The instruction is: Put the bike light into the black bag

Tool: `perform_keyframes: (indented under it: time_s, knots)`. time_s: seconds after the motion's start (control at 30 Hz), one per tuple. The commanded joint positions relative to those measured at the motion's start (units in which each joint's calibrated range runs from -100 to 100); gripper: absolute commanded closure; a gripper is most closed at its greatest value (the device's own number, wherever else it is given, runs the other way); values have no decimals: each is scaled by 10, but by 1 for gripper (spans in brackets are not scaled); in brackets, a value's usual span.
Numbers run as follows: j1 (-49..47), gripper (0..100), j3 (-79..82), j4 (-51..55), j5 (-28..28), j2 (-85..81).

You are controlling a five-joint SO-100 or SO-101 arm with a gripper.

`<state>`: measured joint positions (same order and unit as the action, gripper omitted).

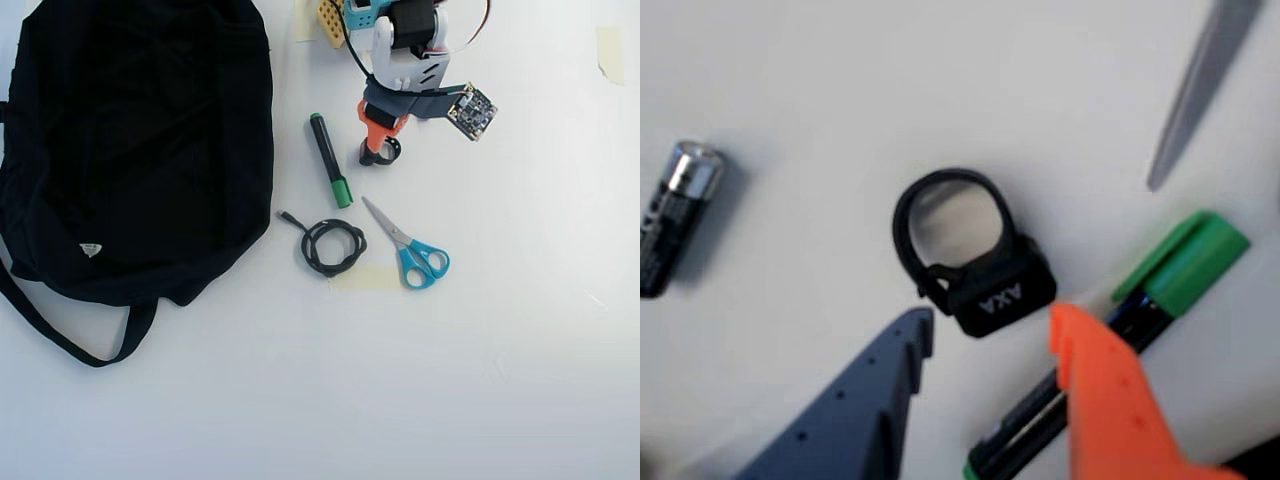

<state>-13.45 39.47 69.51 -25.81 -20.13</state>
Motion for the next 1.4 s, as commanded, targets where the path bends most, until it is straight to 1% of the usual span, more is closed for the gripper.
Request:
perform_keyframes:
  time_s: [0.0, 0.17, 0.37, 0.6, 0.8, 1.37]
  knots:
    - [-15, 84, -2, -9, -20, -9]
    - [-39, 84, -9, -9, -30, -9]
    - [-56, 84, -9, -22, -22, -7]
    - [-48, 84, -17, -78, -16, 63]
    - [-45, 84, -33, -76, -19, 101]
    - [-23, 84, -18, -74, -21, 101]
